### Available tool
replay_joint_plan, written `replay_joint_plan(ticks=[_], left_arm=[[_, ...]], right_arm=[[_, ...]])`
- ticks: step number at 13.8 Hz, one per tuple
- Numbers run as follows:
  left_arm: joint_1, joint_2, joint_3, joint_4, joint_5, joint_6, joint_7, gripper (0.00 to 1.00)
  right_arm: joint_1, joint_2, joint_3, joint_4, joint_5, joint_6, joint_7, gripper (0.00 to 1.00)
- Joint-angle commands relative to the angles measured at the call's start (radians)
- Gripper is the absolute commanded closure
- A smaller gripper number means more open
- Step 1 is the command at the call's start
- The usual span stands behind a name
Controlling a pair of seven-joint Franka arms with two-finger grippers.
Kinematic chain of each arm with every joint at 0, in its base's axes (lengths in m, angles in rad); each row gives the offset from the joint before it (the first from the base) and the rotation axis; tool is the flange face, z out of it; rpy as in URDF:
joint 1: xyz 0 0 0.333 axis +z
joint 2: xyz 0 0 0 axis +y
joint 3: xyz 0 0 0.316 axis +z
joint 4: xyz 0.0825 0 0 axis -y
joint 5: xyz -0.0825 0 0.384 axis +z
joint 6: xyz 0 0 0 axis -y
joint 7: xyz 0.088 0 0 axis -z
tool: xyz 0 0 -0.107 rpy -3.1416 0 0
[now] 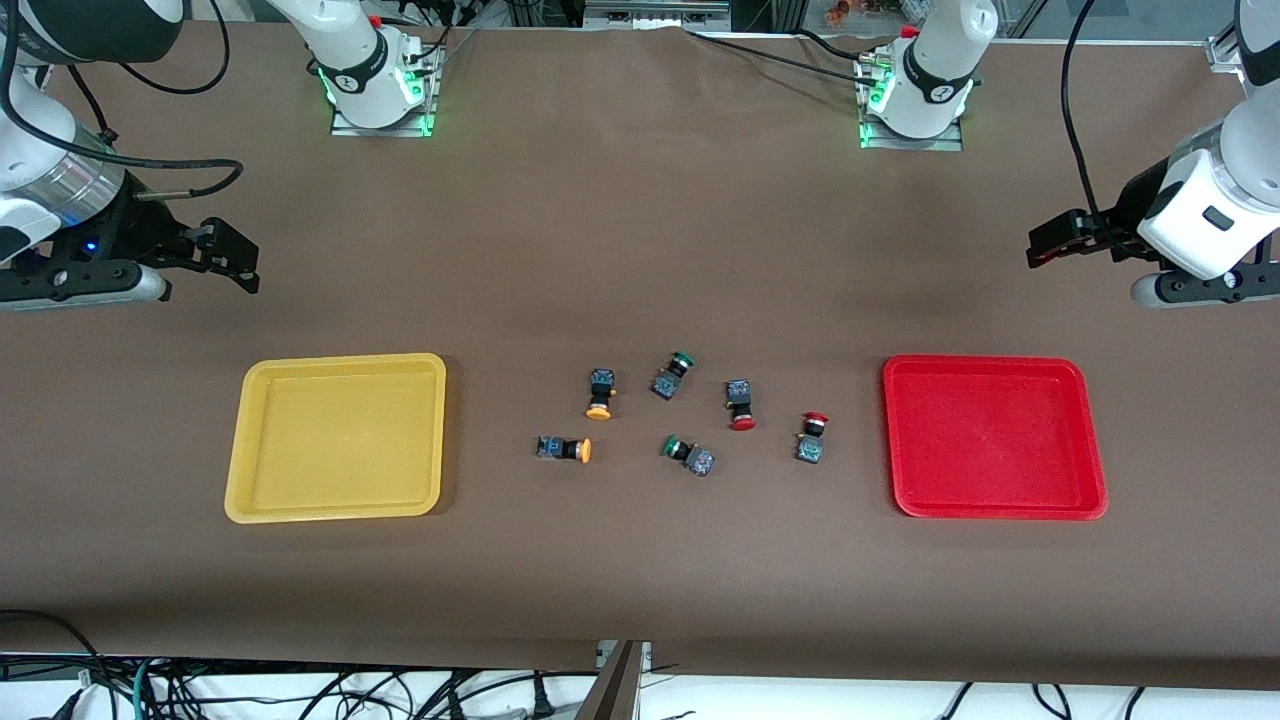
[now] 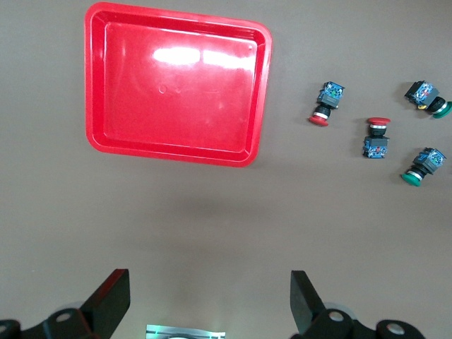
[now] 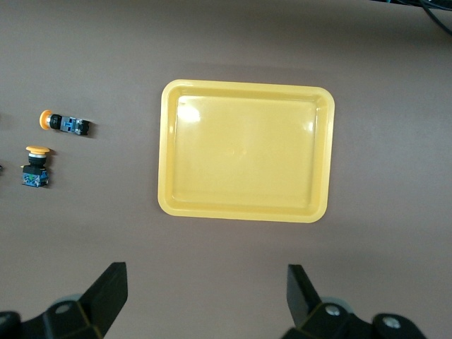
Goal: Place red and yellow buttons in trays
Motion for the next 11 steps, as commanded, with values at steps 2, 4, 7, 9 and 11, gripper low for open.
replay_joint_plan(ticks=[2,4,7,9,11], left_arm=[[0.005,0.022,0.0,0.037,0.016,0.01,0.02,0.0],[0.005,0.031,0.002,0.041,0.016,0.01,0.02,0.0],[0.011,0.034,0.002,0.041,0.013,0.009,0.02,0.0],[0.014,0.037,0.002,0.041,0.011,0.009,0.022,0.0],[0.021,0.037,0.002,0.042,0.011,0.009,0.02,0.0]], right_arm=[[-0.006,-0.009,0.003,-0.015,0.014,0.069,0.009,0.0],[-0.007,0.0,0.003,0.007,0.014,0.067,-0.006,0.0],[-0.006,-0.002,0.007,0.007,0.014,0.057,-0.003,0.0],[-0.006,-0.002,0.009,0.007,0.014,0.041,-0.003,0.0],[-0.001,-0.003,0.01,0.011,0.014,0.034,-0.003,0.0]])
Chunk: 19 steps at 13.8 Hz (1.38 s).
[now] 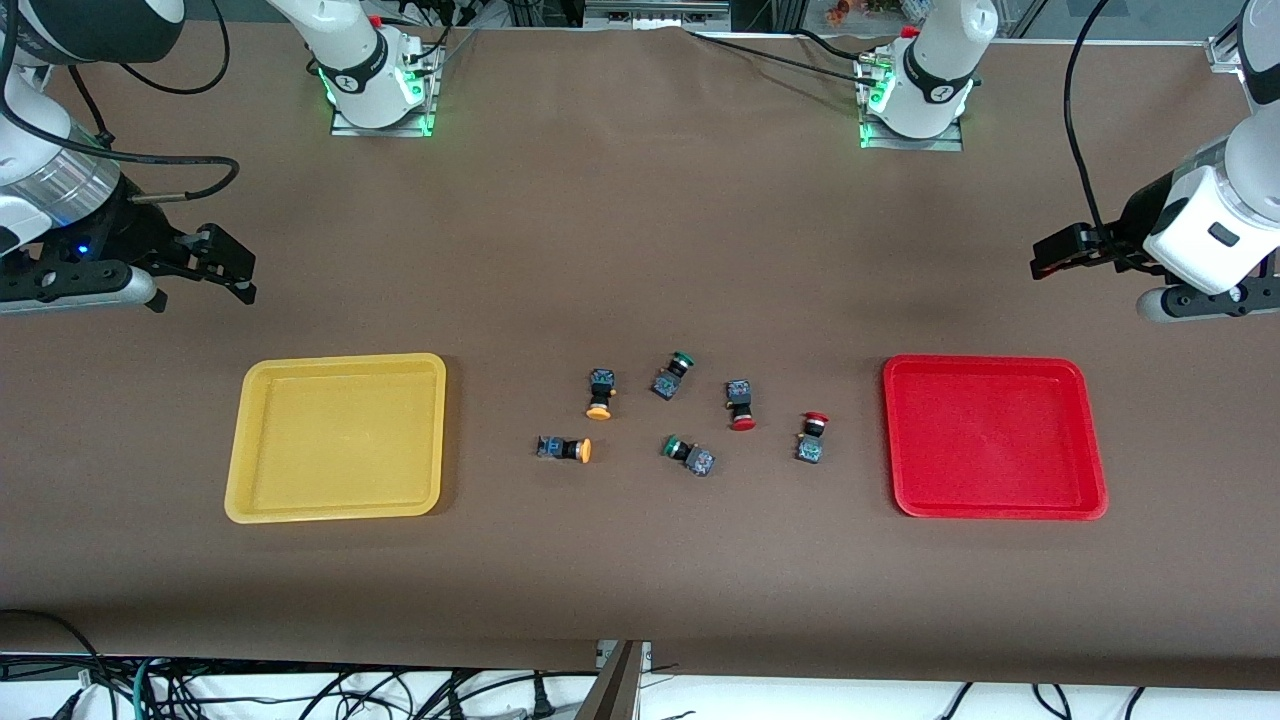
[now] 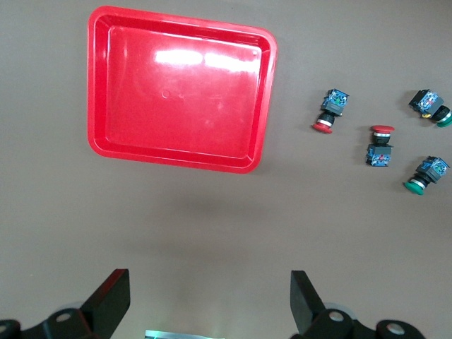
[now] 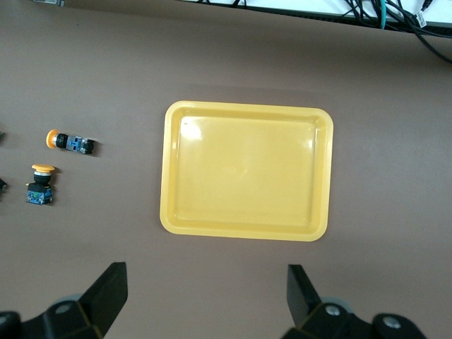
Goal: Place red and yellow buttons in trays
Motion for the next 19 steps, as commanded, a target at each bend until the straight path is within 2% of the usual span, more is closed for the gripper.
replay_joint_plan(ticks=[1,5,19], left_arm=[[0.009,0.016,-0.003,0.031,0.01,-0.005,0.02,0.0],[0.011,0.045,-0.002,0.091,0.013,-0.007,0.02,0.0],[0.005,0.075,-0.006,0.095,0.0,-0.002,0.02,0.0]], right_arm=[[0.0,-0.003,0.009,0.016,0.014,-0.022,-0.001,0.0],[0.003,-0.003,0.007,0.016,0.017,-0.039,-0.003,0.0],[0.006,0.004,0.007,0.016,0.017,-0.025,-0.011,0.0]])
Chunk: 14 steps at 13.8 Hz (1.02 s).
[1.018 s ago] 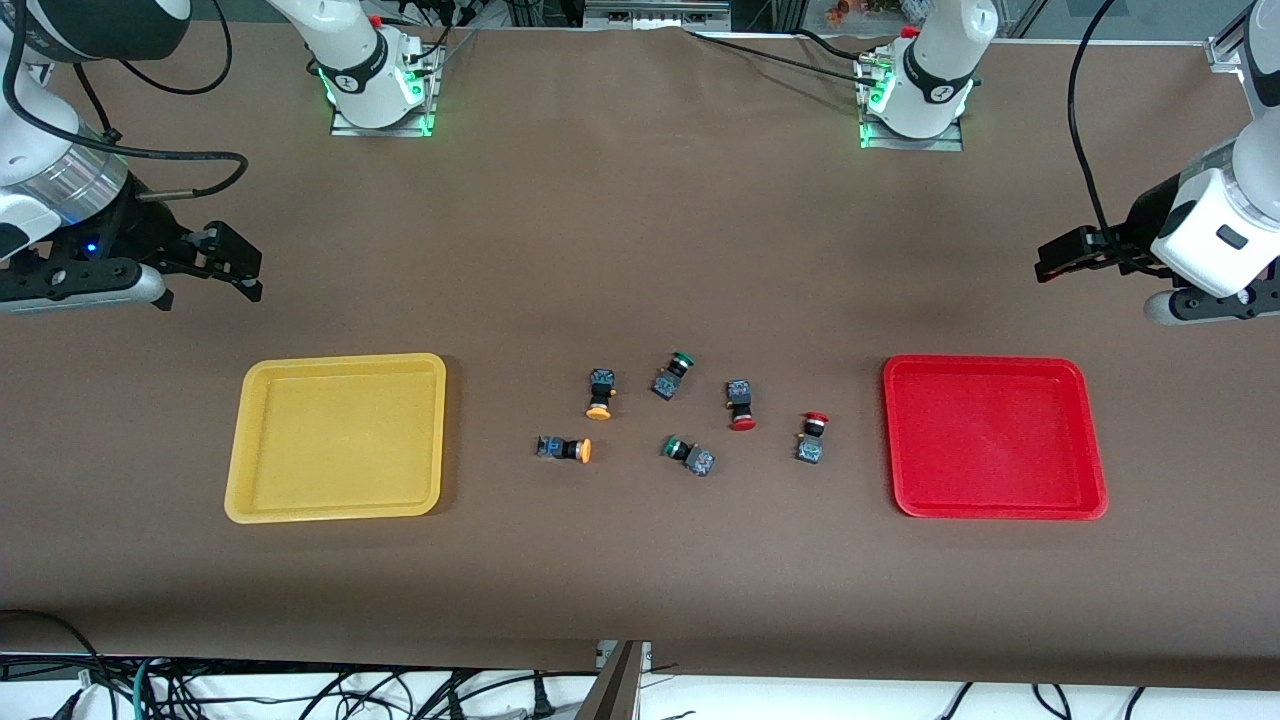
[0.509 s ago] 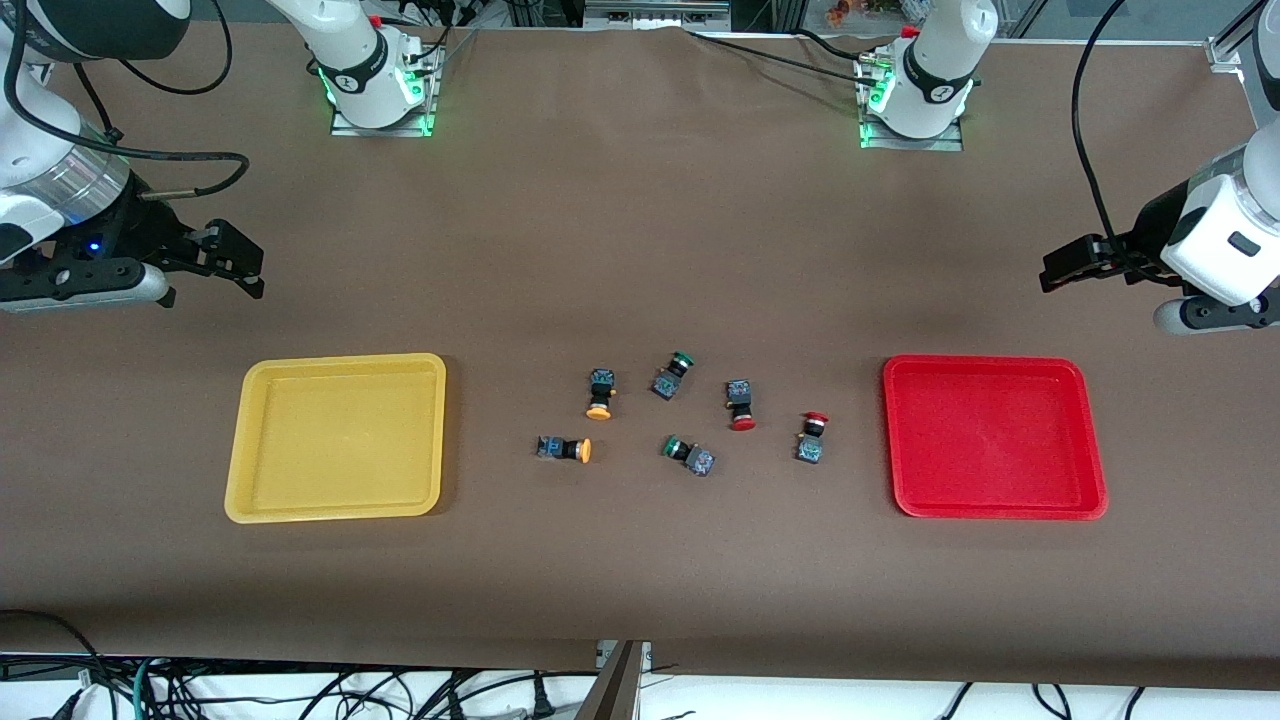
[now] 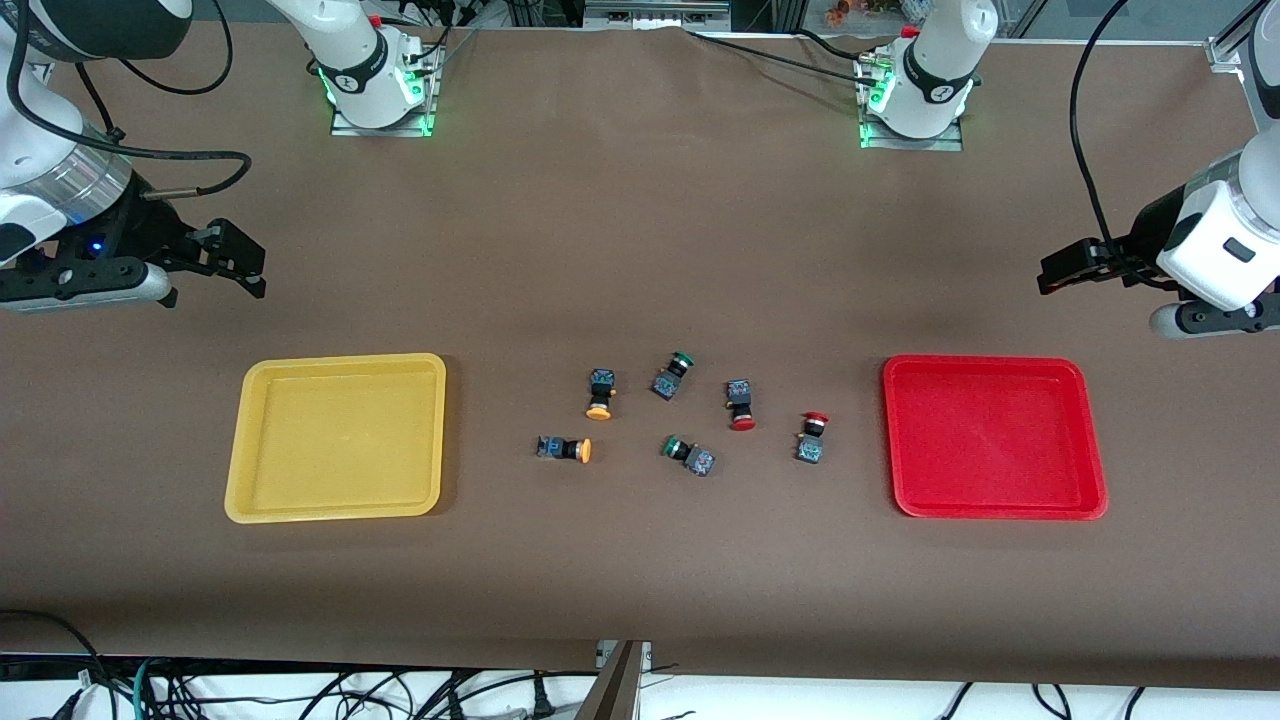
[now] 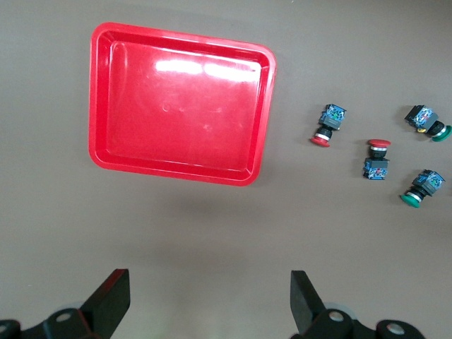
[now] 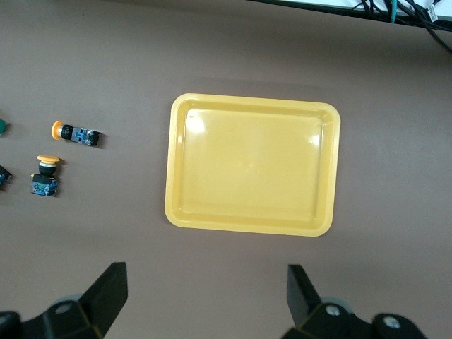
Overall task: Place red and yellow buttons in trays
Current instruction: 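Reach the right gripper to the yellow button while the left gripper reaches red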
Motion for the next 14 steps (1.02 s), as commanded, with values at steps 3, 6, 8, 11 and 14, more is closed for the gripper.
replay_joint_plan(ticks=[3,6,8,11,14], left_arm=[[-0.009,0.047,-0.009,0.051,0.0,-0.002,0.022,0.0],[-0.011,0.058,-0.012,0.053,0.0,-0.002,0.023,0.0],[-0.015,0.082,-0.014,0.053,-0.013,0.004,0.023,0.0],[-0.047,0.165,-0.016,0.054,-0.061,0.053,0.023,0.0],[-0.136,0.241,-0.014,0.054,-0.056,0.138,0.011,0.0]], right_arm=[[0.008,0.004,0.003,0.014,0.012,-0.005,-0.008,0.0],[0.014,0.033,-0.001,0.014,0.003,-0.002,-0.006,0.0],[0.011,0.093,-0.001,0.024,0.005,0.027,-0.014,0.0],[0.056,0.182,0.002,0.038,-0.01,0.035,0.006,0.0],[0.092,0.383,0.005,0.035,-0.051,0.156,-0.022,0.0]])
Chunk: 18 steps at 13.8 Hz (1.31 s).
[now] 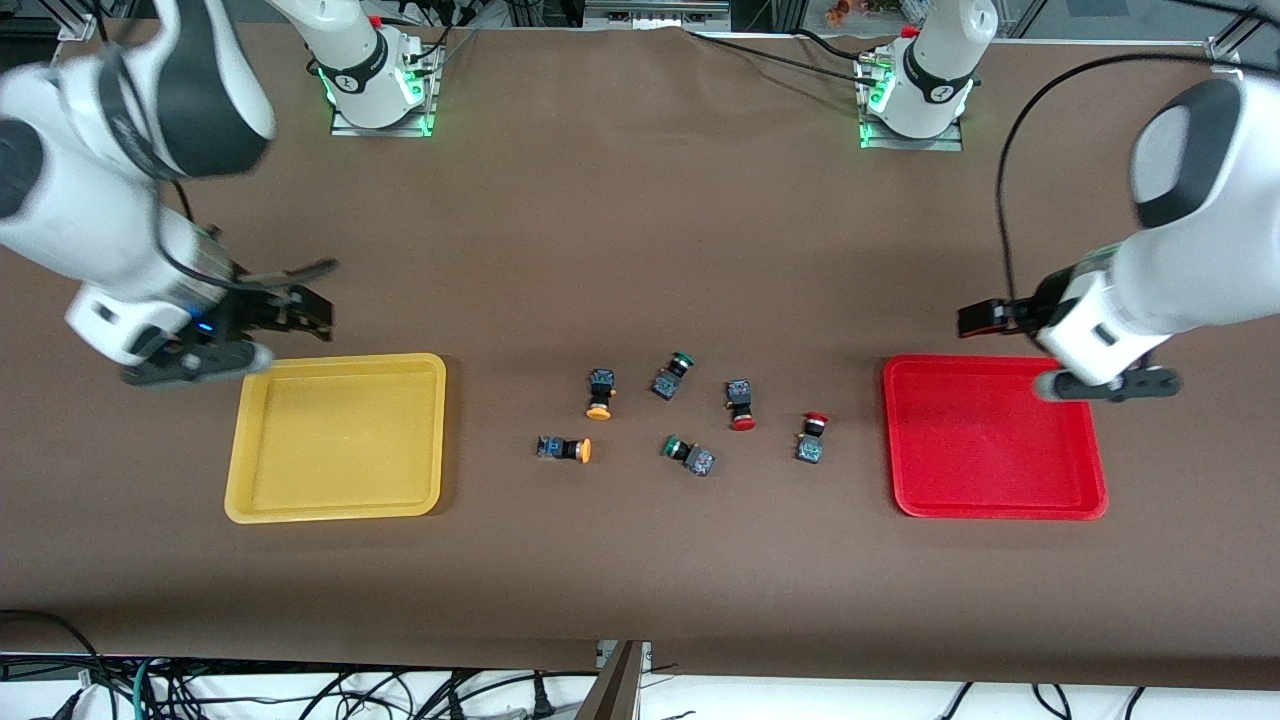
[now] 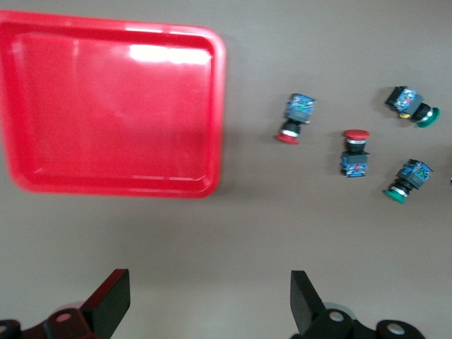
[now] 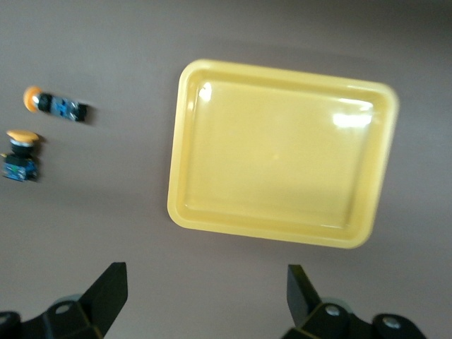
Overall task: Place red and yellow buttons in trays
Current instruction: 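Reach the right gripper to the yellow button while the left gripper reaches red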
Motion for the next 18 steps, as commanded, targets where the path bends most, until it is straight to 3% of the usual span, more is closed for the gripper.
replay_joint_plan(ticks=[1,3,6,8,11,14,18], left_arm=[[-0.073,0.105,0.007,0.036,-0.009,0.071,0.002,0.0],[-0.121,0.192,0.007,0.037,-0.009,0.174,0.004,0.0],[-0.15,0.304,0.007,0.036,0.0,0.324,0.01,0.0],[-0.164,0.37,0.007,0.034,0.005,0.427,0.016,0.0],[-0.198,0.433,0.008,0.014,0.017,0.579,0.018,0.0],[-0.201,0.472,0.008,0.011,0.099,0.604,0.018,0.0],[-0.199,0.499,0.008,-0.001,0.103,0.647,0.018,0.0]], right_arm=[[0.056,0.169,0.012,0.04,-0.017,0.139,-0.023,0.0],[0.14,0.258,0.013,0.063,-0.022,0.273,-0.025,0.0],[0.226,0.458,0.013,0.236,-0.035,0.365,-0.049,0.0],[0.271,0.546,0.01,0.333,-0.037,0.397,-0.17,0.0],[0.274,0.577,0.009,0.347,-0.038,0.445,-0.313,0.0],[0.289,0.599,0.004,0.346,-0.072,0.464,-0.398,0.0],[0.328,0.617,0.004,0.337,-0.075,0.465,-0.395,0.0]])
